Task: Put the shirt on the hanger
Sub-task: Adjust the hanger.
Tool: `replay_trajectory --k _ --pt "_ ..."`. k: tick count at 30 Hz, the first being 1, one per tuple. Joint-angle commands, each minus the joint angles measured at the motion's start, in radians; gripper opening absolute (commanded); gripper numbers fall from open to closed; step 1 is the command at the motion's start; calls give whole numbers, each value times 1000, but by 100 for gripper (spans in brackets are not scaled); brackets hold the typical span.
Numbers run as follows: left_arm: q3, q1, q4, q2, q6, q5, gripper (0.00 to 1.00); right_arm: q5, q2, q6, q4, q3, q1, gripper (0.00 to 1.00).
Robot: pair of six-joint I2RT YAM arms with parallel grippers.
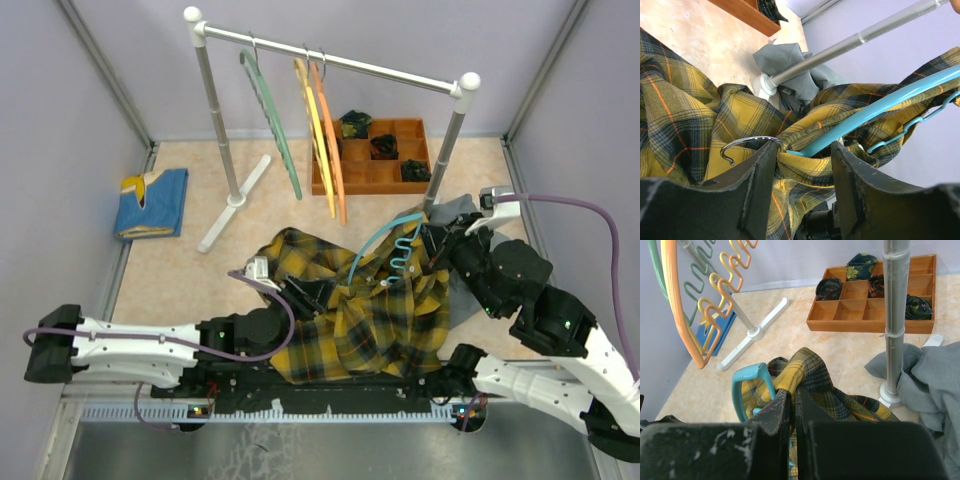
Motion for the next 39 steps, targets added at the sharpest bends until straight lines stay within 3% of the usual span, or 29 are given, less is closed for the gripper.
replay_trajectory --k 1,17,23,33,39 --pt "56 11 -34 18 -52 -9 53 16 -13 17 71 5 -4 0" --pt "82 79 -122 86 -173 -21 55 4 -31 27 60 6 -3 0" --pt "76 126 8 112 -103 45 55 -9 -33 36 66 -6 -4 0" --pt "118 170 -12 193 -135 99 54 -16 -45 41 60 -10 -4 0" --pt "89 206 -10 197 -173 127 45 -26 -56 44 52 -12 -4 0"
